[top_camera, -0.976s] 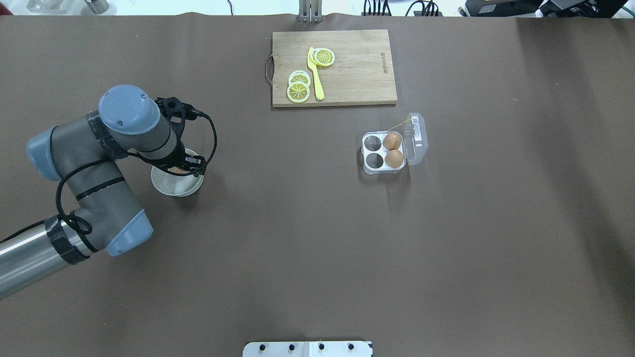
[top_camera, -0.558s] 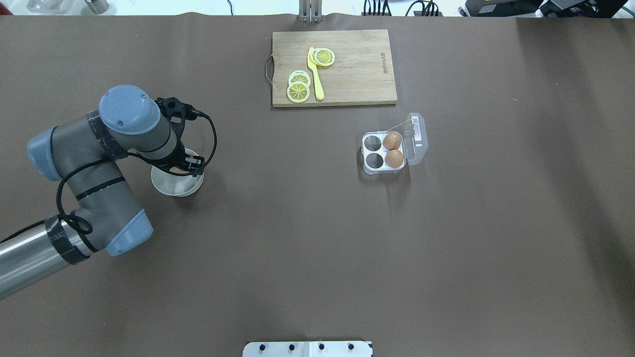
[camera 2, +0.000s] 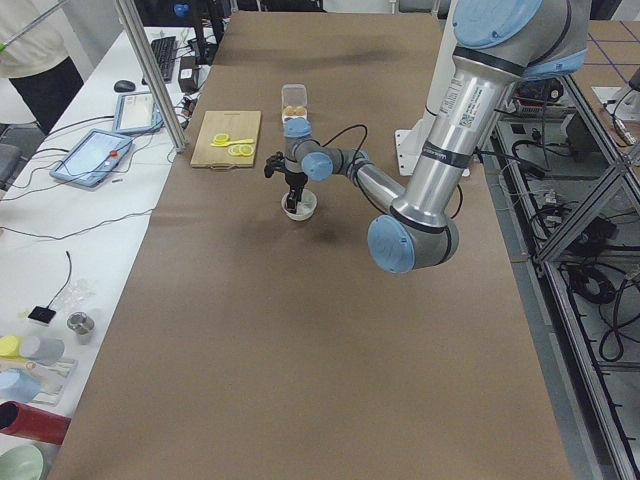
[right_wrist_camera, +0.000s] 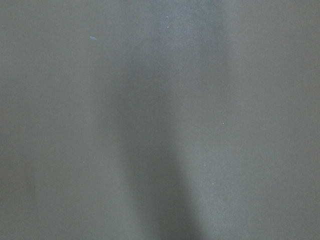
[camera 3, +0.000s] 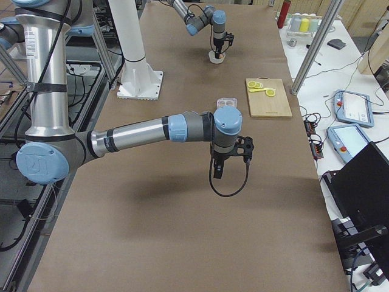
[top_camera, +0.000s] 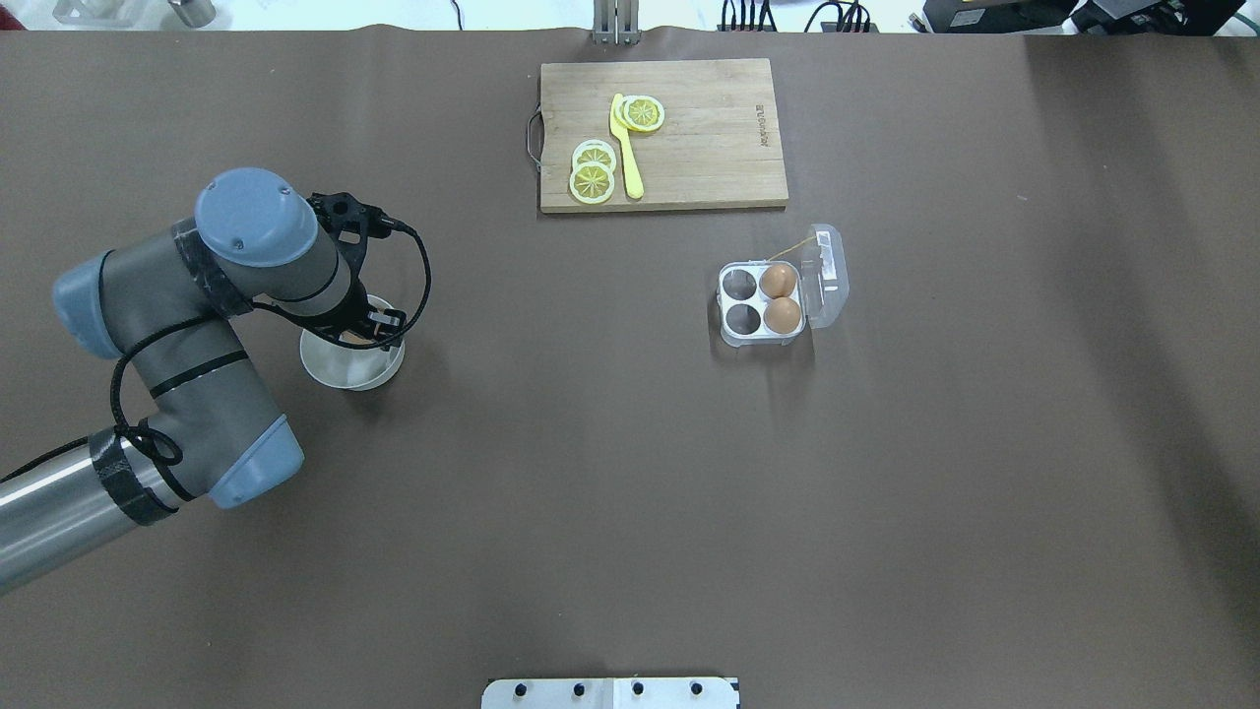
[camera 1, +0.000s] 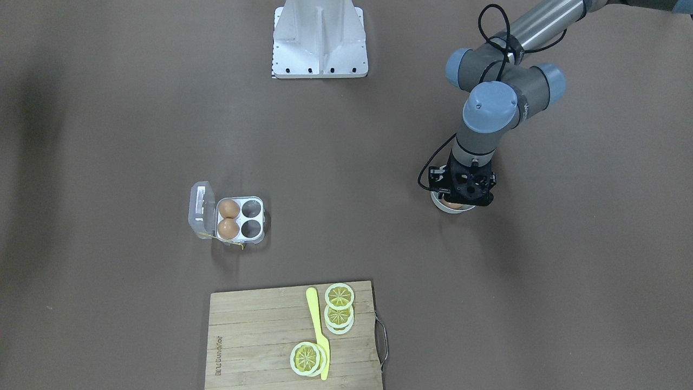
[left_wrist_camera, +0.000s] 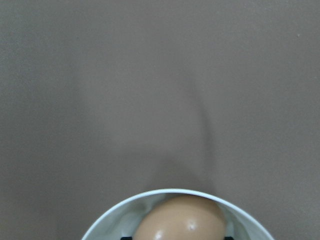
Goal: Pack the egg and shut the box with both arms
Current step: 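Lower the left gripper into the bowl around the brown egg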
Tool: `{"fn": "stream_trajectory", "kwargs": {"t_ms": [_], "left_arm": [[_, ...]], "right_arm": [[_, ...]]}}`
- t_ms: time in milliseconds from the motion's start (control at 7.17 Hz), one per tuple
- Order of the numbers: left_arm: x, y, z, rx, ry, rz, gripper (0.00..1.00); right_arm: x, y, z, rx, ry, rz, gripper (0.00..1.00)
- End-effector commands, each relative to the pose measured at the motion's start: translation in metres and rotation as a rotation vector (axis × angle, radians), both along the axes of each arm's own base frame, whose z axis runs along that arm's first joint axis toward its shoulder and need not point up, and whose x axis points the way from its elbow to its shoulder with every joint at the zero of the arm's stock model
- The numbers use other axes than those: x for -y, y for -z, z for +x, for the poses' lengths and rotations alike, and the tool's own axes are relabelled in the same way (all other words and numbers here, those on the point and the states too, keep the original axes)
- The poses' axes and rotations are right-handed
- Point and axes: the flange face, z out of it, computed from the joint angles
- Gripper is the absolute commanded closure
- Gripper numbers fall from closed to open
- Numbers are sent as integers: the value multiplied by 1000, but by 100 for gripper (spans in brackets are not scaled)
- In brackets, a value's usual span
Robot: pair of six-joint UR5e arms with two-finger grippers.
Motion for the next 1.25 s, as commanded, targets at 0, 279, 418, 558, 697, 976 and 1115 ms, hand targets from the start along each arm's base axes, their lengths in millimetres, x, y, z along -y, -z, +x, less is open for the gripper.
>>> {"fn": "stream_trajectory", "kwargs": {"t_ms": [0, 279, 418, 558, 697, 976, 1115], "left_arm": [[1, 0, 0, 1, 3, -1, 35], [0, 0, 0, 1, 0, 0, 42], [0, -1, -1, 3, 2, -1, 48], [1, 0, -2, 0, 2, 0, 50], [1, 1, -3, -3, 4, 2, 50], [0, 1, -2, -2, 2, 1, 39], [1, 1, -1, -2, 3, 0, 31]], "right_arm": [[0, -1, 0, 0, 0, -2, 0], [0, -1, 0, 2, 0, -3, 0], [-1, -2, 0, 2, 0, -4, 0], [-1, -1, 0, 3, 0, -3, 0], [-1, -2, 0, 3, 0, -4, 0], [-1, -2, 0, 3, 0, -4, 0], [-1, -2, 0, 3, 0, -4, 0]]}}
